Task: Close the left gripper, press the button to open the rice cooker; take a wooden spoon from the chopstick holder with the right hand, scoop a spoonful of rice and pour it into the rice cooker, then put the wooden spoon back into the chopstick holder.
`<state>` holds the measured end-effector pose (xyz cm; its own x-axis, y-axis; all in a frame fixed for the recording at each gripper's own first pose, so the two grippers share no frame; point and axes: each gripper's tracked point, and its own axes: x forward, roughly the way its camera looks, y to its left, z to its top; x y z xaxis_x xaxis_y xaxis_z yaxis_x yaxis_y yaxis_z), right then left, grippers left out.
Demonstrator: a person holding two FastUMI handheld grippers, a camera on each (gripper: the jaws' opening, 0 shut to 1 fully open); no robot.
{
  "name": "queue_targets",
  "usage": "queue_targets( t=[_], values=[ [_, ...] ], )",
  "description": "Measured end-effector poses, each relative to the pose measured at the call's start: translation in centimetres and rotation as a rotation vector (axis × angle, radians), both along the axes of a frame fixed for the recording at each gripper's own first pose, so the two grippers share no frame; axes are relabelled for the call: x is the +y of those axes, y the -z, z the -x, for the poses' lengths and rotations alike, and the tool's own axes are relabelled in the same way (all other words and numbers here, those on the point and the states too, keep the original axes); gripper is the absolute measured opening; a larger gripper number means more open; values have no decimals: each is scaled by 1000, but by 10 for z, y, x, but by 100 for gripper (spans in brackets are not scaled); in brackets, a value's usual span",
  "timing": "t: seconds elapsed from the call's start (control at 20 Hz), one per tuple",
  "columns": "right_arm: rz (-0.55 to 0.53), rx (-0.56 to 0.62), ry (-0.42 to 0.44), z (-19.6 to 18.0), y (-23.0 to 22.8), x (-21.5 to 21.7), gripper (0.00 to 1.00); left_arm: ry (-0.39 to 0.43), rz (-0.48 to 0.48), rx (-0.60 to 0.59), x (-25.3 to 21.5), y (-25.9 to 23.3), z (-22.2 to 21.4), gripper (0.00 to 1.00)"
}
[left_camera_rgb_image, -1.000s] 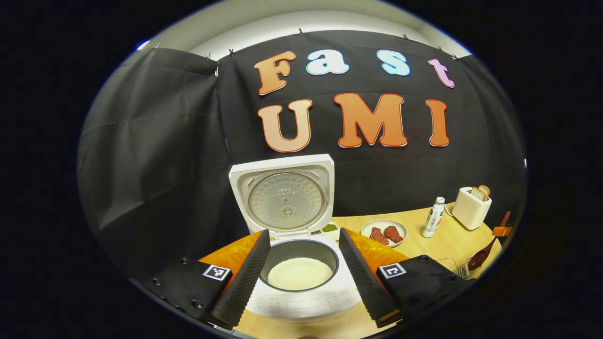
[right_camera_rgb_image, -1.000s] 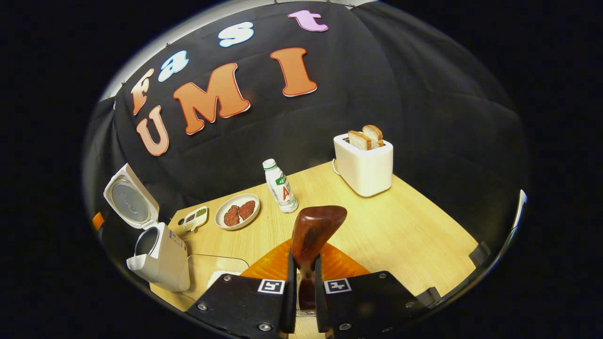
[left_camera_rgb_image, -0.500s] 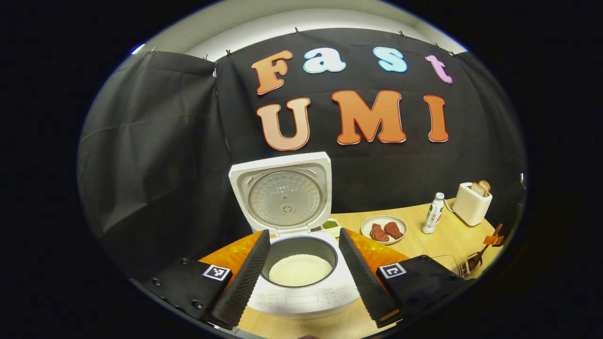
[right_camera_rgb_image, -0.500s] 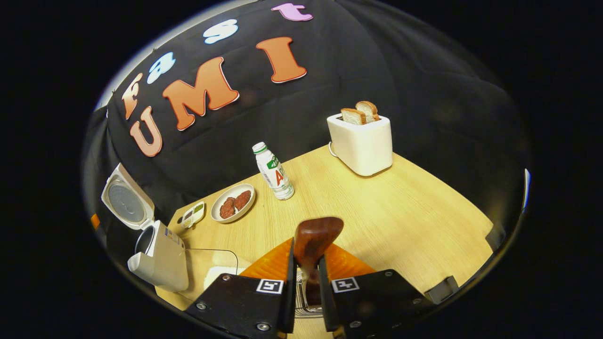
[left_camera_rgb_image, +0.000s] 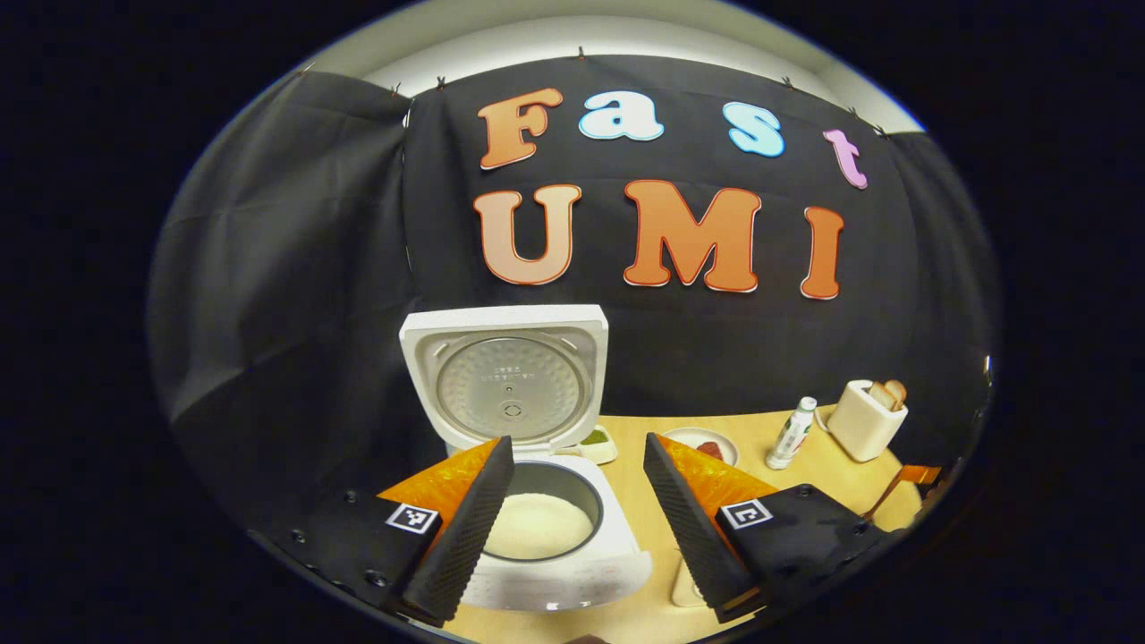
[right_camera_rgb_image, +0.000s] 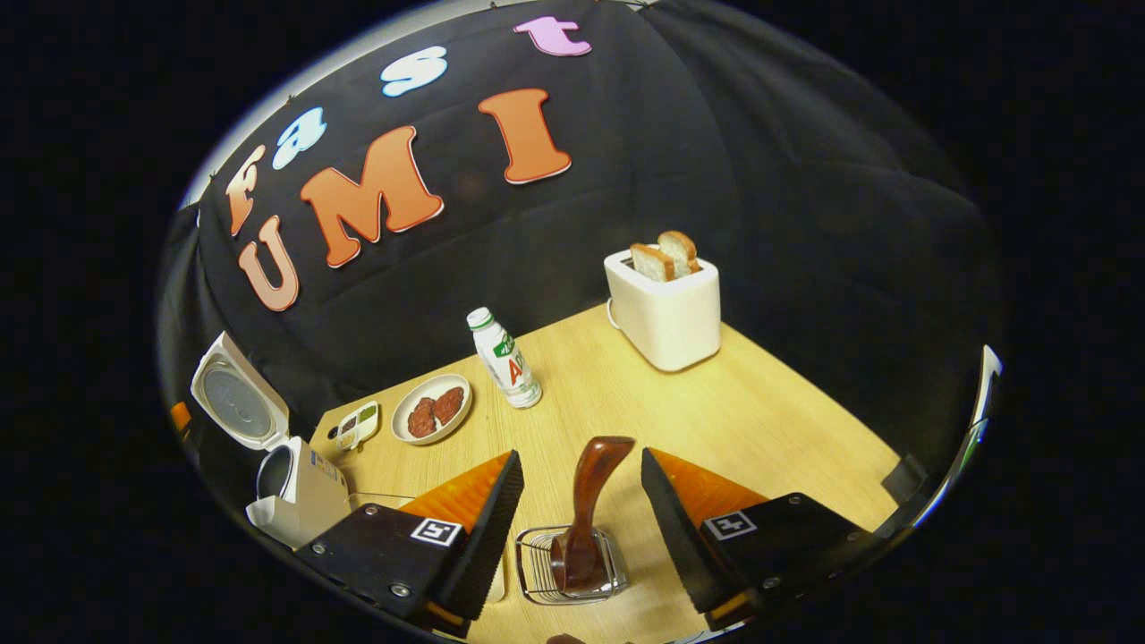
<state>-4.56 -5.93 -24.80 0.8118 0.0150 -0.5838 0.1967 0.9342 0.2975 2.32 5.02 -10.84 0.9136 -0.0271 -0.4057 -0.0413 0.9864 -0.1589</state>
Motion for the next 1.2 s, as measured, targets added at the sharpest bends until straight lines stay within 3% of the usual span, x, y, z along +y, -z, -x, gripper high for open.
queue_targets(
  t=[0.1,0.2,0.3,0.6,0.95,1.1,1.2],
  values=[
    [35,-40,-3,-4,-26,-6,85,-11,42,11,10,-14,-20,94],
    [64,-81,-8,-6,-50,-14,88,-40,-8,-16,34,-27,-40,99],
    [93,-125,-22,-9,-79,-15,89,-65,-41,-34,50,-43,-62,96],
    [162,-268,-16,-12,-157,-23,92,-134,-12,1,85,-66,-127,94],
    [137,-340,13,9,-198,-36,92,-161,-52,88,113,-49,-183,94],
    [159,-338,30,15,-200,-42,92,-138,-51,157,113,-28,-204,94],
    [137,-344,31,19,-206,-40,92,-117,-101,182,115,-20,-215,94]
  ],
)
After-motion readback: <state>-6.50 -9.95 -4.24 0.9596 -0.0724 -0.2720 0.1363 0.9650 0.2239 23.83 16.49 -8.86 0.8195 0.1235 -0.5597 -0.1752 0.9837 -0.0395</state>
